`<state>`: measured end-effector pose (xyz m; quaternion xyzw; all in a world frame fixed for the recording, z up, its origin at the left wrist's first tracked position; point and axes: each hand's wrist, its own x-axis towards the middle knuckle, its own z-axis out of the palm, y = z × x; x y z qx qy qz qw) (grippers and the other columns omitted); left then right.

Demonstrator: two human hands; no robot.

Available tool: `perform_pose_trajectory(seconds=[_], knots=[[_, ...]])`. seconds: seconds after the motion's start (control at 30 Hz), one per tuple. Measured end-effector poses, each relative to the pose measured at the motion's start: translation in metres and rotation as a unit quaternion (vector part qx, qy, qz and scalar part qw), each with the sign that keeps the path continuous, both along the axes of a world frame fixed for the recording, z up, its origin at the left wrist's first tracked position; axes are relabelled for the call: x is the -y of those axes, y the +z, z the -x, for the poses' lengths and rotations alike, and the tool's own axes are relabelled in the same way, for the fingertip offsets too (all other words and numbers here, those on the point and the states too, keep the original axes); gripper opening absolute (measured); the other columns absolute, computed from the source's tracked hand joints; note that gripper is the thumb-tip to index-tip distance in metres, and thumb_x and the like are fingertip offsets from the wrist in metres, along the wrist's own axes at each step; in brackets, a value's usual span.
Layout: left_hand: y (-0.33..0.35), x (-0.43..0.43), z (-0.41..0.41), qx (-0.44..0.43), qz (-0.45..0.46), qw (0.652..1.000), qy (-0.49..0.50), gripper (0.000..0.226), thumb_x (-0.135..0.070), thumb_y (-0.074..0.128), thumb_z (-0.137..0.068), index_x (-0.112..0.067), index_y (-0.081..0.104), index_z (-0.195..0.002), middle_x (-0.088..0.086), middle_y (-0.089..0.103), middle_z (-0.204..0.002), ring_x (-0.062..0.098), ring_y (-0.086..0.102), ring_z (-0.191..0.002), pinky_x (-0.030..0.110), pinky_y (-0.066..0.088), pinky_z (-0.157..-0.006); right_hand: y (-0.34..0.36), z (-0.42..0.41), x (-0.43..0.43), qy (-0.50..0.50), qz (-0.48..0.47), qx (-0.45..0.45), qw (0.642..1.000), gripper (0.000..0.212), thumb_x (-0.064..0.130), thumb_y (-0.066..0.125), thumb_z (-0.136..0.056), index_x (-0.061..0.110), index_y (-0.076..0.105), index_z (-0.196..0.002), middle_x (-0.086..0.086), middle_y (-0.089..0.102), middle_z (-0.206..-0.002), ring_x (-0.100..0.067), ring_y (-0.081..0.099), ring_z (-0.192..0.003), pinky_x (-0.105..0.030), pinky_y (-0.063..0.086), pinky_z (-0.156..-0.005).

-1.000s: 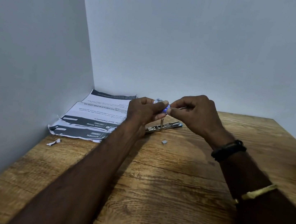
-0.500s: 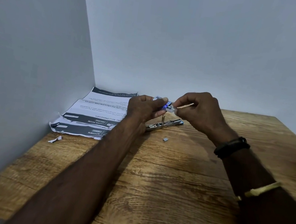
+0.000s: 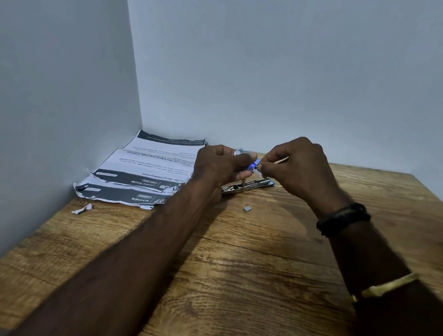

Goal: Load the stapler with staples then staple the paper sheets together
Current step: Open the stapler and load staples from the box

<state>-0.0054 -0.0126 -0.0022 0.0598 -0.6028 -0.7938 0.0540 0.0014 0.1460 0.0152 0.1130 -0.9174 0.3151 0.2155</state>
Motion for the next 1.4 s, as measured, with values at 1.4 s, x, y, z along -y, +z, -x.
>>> perform_pose_trajectory(seconds=[1.4], knots=[[-0.003,0.008,0.011,0.038,-0.06,0.997,0.016,0.047,-0.001,0.086,-0.075,0.014,0.067,-0.116,0.019,0.076,-0.095,0.021,0.075,-0.066,0.024,0.062,-0.054,-0.012,0.001,-0.011,0.005,-0.02,0.24,0.971,0.01,0.016,0.075,-0.089,0.011,0.079,-0.082,-0.004,0.074,-0.067,-0.014,0.067,-0.058,-0.027,0.057,-0.054]])
